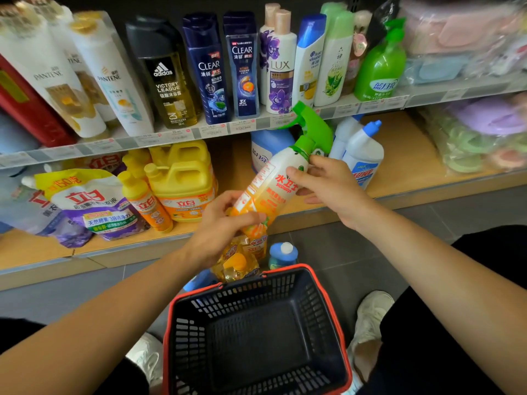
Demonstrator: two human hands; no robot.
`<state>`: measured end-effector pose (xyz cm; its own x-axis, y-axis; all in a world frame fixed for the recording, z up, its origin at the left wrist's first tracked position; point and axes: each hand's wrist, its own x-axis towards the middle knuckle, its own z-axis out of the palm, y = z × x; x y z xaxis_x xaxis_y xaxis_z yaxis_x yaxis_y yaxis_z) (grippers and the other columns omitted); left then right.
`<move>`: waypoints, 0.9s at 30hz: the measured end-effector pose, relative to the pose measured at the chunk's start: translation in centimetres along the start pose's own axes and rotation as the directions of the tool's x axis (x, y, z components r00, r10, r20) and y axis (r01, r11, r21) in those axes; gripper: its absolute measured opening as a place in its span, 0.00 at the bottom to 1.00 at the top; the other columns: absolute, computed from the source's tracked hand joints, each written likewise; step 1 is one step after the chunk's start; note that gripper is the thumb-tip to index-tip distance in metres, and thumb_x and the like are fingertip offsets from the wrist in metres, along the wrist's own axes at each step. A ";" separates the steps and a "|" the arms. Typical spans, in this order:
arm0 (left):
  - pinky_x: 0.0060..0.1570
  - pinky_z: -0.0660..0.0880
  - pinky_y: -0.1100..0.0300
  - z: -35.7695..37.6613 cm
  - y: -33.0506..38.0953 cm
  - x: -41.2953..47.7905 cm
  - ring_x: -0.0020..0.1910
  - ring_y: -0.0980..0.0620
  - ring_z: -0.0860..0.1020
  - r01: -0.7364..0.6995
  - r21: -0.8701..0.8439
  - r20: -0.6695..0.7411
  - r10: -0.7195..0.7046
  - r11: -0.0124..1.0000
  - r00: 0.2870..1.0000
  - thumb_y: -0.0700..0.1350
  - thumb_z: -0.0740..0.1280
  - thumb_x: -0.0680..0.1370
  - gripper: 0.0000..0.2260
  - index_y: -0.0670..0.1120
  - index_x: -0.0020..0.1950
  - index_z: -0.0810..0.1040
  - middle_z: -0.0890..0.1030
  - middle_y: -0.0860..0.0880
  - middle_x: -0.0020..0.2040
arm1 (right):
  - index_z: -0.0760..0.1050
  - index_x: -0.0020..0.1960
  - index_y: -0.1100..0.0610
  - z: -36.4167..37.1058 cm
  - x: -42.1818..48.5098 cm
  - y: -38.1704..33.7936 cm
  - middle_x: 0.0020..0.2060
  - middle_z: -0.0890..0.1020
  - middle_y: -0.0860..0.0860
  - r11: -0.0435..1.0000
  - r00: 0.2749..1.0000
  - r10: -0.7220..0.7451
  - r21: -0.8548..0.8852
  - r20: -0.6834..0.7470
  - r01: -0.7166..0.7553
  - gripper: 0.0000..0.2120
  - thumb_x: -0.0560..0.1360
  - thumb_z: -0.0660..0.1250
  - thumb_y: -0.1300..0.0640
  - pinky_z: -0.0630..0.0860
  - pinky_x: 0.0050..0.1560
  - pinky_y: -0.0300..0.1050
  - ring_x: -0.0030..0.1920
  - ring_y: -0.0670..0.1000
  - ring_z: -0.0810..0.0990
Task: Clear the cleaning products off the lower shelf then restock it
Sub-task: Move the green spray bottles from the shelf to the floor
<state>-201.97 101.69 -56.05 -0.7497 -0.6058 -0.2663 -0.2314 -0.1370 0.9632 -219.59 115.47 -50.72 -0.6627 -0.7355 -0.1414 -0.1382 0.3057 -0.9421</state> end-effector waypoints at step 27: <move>0.71 0.71 0.48 -0.7 3.6 -2.0 0.76 0.51 0.68 -0.639 0.384 0.201 0.615 0.667 0.763 0.42 0.69 0.79 0.18 0.44 0.69 0.78 0.74 0.47 0.73 | 0.76 0.64 0.53 2.4 0.4 2.9 0.53 0.84 0.47 0.944 0.947 -0.258 -0.158 0.190 0.289 0.36 0.59 0.86 0.54 0.81 0.57 0.53 0.54 0.46 0.83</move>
<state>-200.91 101.86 -52.03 -0.8383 -0.3891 0.3819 0.0866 0.5966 0.7979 -218.43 114.60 -54.23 -0.4517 -0.8907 0.0516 -0.4385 0.1713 -0.8823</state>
